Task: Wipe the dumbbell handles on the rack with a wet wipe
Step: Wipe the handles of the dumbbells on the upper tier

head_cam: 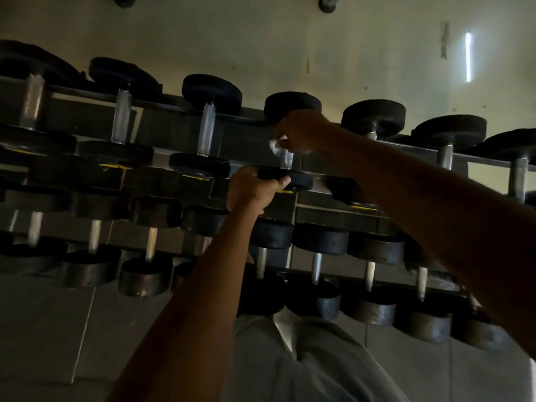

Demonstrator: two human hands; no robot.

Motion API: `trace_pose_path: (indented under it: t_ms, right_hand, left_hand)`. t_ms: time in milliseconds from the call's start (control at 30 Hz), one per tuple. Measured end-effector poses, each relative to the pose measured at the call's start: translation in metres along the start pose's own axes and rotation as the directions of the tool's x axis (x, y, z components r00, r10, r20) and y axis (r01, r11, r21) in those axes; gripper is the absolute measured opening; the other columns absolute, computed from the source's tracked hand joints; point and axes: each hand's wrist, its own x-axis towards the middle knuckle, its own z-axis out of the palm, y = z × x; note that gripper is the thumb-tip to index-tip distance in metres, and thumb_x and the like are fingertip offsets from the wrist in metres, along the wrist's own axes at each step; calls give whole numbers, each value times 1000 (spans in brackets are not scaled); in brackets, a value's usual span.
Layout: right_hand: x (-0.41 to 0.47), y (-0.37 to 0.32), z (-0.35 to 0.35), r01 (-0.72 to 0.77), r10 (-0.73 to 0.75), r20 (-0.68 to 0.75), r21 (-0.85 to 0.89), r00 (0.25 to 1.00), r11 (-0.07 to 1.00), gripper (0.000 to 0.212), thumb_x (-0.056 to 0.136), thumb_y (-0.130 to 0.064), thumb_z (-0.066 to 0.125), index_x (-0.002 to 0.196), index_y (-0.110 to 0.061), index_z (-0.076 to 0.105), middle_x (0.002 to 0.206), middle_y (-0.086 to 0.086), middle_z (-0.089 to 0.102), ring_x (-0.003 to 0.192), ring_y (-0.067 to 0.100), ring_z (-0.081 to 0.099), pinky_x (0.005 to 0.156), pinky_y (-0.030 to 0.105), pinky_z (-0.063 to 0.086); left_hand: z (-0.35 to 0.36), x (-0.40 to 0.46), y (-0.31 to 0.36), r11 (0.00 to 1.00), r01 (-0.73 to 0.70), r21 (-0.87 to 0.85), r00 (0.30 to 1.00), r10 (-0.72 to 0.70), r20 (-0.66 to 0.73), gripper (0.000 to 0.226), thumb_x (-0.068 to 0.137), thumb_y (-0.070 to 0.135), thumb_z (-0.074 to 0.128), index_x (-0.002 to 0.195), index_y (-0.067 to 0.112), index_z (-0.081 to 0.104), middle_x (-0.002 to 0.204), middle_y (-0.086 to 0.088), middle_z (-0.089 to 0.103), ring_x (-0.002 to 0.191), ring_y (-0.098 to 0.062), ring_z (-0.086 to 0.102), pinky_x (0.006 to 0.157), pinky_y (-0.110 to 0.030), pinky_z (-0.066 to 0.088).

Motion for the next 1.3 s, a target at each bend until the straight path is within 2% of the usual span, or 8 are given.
trace_pose_path:
  t_ms: [133,300,400,500,667,867,1067,1300]
  right_hand:
    - [-6,-9,13,59,-59,106,1,993,998,34,101,-44,56,129,-28,67,125,0,69,112,21,65,92,39,55]
    - [-12,-1,26,5,-42,145,241,989,971,25,102,-40,58,120,-27,68,112,-1,69,96,12,65,89,33,54]
    - [-25,16,41,-100,144,-30,580,989,809,24,101,-40,62,120,-26,69,108,-11,67,83,-4,61,76,19,48]
    - [-40,27,64,-95,455,-210,824,865,559,20,97,-32,70,114,-23,75,99,-17,67,72,-12,60,68,10,47]
    - [-45,40,83,-34,628,-240,919,740,392,13,97,-32,70,102,-23,78,78,-11,73,60,-2,66,56,17,52]
    - [-34,40,83,-20,628,-206,943,751,333,17,97,-32,70,110,-23,77,82,-6,75,60,6,70,62,32,62]
    - [-23,40,84,-10,623,-224,937,750,349,16,96,-34,71,107,-27,78,82,-9,75,67,9,71,71,41,63]
    - [-15,30,74,-55,640,-262,900,723,432,20,98,-38,64,112,-28,76,100,-7,76,87,8,69,77,31,59]
  left_hand:
    - [2,1,-1,1000,-12,11,1000,12,0,54,81,58,88,121,26,71,110,6,70,85,-7,63,72,-43,68]
    - [9,-2,-16,990,-143,-14,985,141,-96,50,77,68,85,109,32,74,102,15,73,96,-8,71,81,-36,62]
    - [36,-19,-37,968,-205,-145,958,167,-234,70,71,78,83,122,36,59,130,11,60,114,-8,63,90,-37,60]
    - [70,-29,-44,961,-253,-110,905,194,-378,106,59,77,91,140,29,44,141,10,44,125,-11,55,100,-33,56]
    - [104,-14,-30,974,-225,41,847,216,-486,147,46,80,93,153,8,23,155,-12,30,142,-30,36,119,-35,36]
    - [118,1,-22,991,-99,87,835,130,-535,166,38,88,88,160,5,13,165,-19,22,155,-40,23,129,-58,24]
    - [122,2,-26,991,-121,53,793,129,-596,155,38,86,87,159,14,23,160,-12,37,146,-38,41,115,-64,40]
    - [111,-7,-21,981,-195,-10,770,147,-621,134,39,77,95,147,22,39,143,0,50,124,-23,60,84,-38,56]
